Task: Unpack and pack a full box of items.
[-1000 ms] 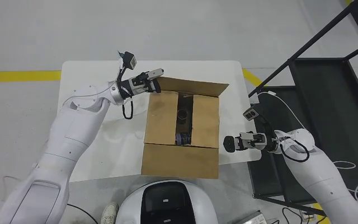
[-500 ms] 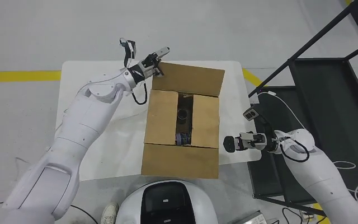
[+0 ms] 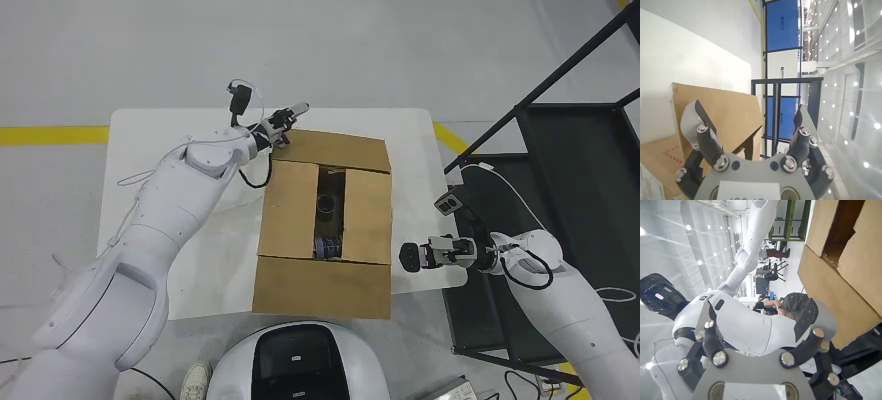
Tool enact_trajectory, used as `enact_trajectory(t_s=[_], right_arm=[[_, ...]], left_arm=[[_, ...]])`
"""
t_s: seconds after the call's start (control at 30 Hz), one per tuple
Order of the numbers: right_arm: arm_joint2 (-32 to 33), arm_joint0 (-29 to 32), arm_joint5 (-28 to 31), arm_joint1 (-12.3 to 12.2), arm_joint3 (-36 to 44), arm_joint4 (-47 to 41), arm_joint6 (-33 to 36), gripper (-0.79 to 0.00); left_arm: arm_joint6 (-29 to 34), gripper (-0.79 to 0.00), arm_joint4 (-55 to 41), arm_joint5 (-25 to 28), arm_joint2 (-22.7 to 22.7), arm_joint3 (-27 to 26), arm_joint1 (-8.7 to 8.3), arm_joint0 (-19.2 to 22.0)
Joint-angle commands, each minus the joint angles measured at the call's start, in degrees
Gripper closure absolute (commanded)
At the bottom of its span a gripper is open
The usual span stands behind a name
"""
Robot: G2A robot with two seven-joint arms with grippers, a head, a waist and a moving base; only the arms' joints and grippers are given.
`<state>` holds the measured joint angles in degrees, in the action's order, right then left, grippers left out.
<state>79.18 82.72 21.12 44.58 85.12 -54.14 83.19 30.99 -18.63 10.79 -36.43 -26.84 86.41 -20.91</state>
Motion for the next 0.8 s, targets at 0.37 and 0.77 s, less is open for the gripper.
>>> enact_trajectory(t_s=[0.37,0.77], right_arm=[[0.0,0.0,0.0,0.0,0.0,0.0,0.0,-0.785],[0.0,0.0,0.0,0.0,0.0,0.0,0.0,-0.785]], left_arm=[[5.8,-0.785,5.0,1.5,-0.5,4.8,0.1,0.6],[12.1,-0.785,2.5,5.8,-6.3,3.7,-3.21,-0.8]])
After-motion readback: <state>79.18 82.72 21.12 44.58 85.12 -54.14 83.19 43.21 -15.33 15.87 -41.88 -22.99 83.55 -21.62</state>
